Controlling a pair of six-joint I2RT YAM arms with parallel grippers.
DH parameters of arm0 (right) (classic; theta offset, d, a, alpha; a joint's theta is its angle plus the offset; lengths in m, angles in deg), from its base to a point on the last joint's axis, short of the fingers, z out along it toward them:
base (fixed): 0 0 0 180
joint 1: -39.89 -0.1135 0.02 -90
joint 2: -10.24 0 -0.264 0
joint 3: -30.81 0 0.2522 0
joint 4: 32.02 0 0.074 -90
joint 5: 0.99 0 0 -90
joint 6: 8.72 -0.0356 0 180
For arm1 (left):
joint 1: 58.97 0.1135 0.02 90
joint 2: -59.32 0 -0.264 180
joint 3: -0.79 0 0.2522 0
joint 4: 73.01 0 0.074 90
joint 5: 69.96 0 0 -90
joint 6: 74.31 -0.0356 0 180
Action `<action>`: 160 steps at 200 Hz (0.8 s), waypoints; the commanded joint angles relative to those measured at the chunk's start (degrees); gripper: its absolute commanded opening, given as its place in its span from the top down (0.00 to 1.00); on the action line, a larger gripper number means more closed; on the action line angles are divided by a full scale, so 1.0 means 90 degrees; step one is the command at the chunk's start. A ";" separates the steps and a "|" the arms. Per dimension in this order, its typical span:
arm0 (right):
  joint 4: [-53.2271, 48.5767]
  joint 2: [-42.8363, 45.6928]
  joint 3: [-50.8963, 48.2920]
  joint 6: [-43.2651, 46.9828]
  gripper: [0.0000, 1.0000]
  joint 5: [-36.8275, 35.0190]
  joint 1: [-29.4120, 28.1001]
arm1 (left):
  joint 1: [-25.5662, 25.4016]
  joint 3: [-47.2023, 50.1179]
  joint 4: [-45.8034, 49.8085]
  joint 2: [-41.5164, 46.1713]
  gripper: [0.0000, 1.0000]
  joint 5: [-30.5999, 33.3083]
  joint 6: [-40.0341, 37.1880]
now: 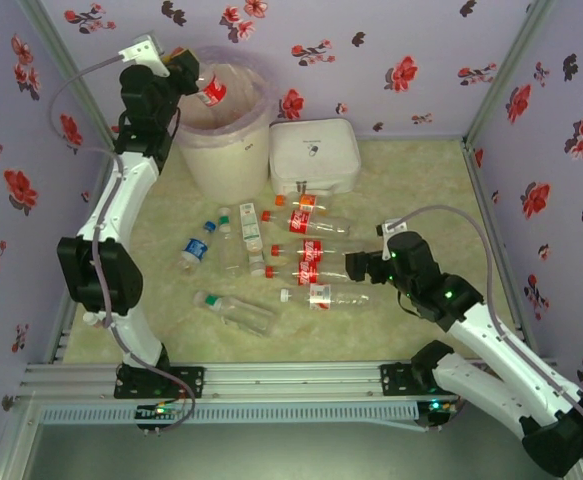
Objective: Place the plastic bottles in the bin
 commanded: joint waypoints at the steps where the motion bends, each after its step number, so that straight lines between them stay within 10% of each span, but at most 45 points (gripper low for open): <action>1: -0.0097 -0.0041 0.0330 0.0438 0.01 0.0045 0.0129 | -0.0179 -0.0360 0.0540 -0.0245 1.00 0.0092 -0.0944; 137: -0.0668 -0.1186 0.1221 0.0563 0.01 0.0040 0.0423 | -0.0668 -0.0814 0.2534 -0.1325 1.00 0.0351 -0.2505; 160: -0.0968 -0.1236 0.1268 0.0680 0.01 -0.0006 0.0540 | -0.0672 -0.0770 0.2611 -0.1327 0.59 0.0332 -0.2374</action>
